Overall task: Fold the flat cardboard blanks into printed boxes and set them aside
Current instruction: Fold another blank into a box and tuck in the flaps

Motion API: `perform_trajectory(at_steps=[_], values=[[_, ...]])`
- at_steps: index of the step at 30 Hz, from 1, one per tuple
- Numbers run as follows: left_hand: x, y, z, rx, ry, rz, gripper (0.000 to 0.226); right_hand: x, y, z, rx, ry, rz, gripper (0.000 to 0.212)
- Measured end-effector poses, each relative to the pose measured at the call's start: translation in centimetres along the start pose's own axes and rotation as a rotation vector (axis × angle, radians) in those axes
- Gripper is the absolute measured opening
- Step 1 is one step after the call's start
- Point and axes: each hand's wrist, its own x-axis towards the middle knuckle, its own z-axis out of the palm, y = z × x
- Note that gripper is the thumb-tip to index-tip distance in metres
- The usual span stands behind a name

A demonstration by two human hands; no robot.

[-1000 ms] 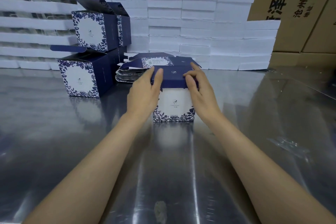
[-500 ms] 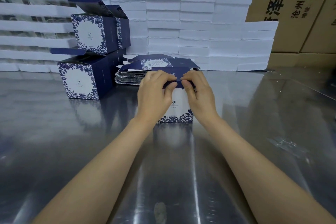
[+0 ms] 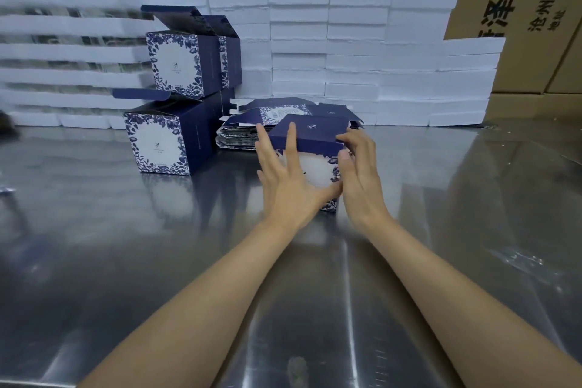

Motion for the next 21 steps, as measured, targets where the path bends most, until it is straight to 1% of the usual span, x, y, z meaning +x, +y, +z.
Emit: perform_trajectory(at_steps=[2, 4, 6, 7, 8, 10, 12, 13, 14, 15, 16, 18, 20, 21], values=[[0.1, 0.1, 0.1, -0.015, 0.027, -0.066, 0.119, -0.2, -0.1, 0.4, -0.011, -0.021, -0.068, 0.034], [0.4, -0.1, -0.1, -0.051, 0.036, -0.111, 0.116, -0.3, -0.1, 1.0, 0.026, -0.036, -0.085, 0.036], [1.3, -0.3, -1.2, -0.061, 0.080, -0.087, 0.112, -0.6, 0.3, 1.6, 0.038, -0.055, -0.099, 0.036], [2.0, -0.5, -2.1, -0.064, 0.147, -0.056, 0.110, -0.8, 0.5, 1.8, 0.028, -0.076, -0.105, 0.037], [3.0, -0.7, -3.3, -0.079, 0.249, -0.021, 0.108, -0.9, 0.8, 1.9, 0.016, -0.098, -0.109, 0.039], [6.0, -1.4, -6.5, -0.105, 0.506, 0.021, 0.104, -1.0, 1.2, 2.0, -0.004, -0.146, -0.117, 0.038], [9.8, -2.5, -10.2, -0.059, 0.714, 0.030, 0.103, -1.0, 1.2, 2.1, -0.040, -0.187, -0.132, 0.037], [11.8, -3.3, -12.2, -0.020, 0.770, 0.006, 0.105, -1.1, 1.2, 2.2, -0.076, -0.208, -0.149, 0.037], [13.8, -4.2, -14.0, 0.025, 0.784, -0.041, 0.107, -1.1, 1.3, 2.3, -0.114, -0.227, -0.171, 0.038], [15.5, -5.2, -15.5, 0.077, 0.757, -0.096, 0.110, -1.1, 1.4, 2.5, -0.141, -0.242, -0.189, 0.038], [16.9, -6.4, -16.8, 0.127, 0.696, -0.146, 0.112, -1.1, 1.5, 2.6, -0.156, -0.248, -0.199, 0.038], [18.6, -9.0, -17.9, 0.194, 0.518, -0.209, 0.112, -1.0, 1.6, 2.7, -0.161, -0.240, -0.190, 0.038], [18.9, -11.6, -17.6, 0.229, 0.358, -0.242, 0.110, -0.7, 1.8, 2.9, -0.155, -0.230, -0.172, 0.038], [18.8, -12.8, -17.1, 0.223, 0.319, -0.255, 0.109, -0.7, 1.9, 2.9, -0.150, -0.229, -0.168, 0.038]])
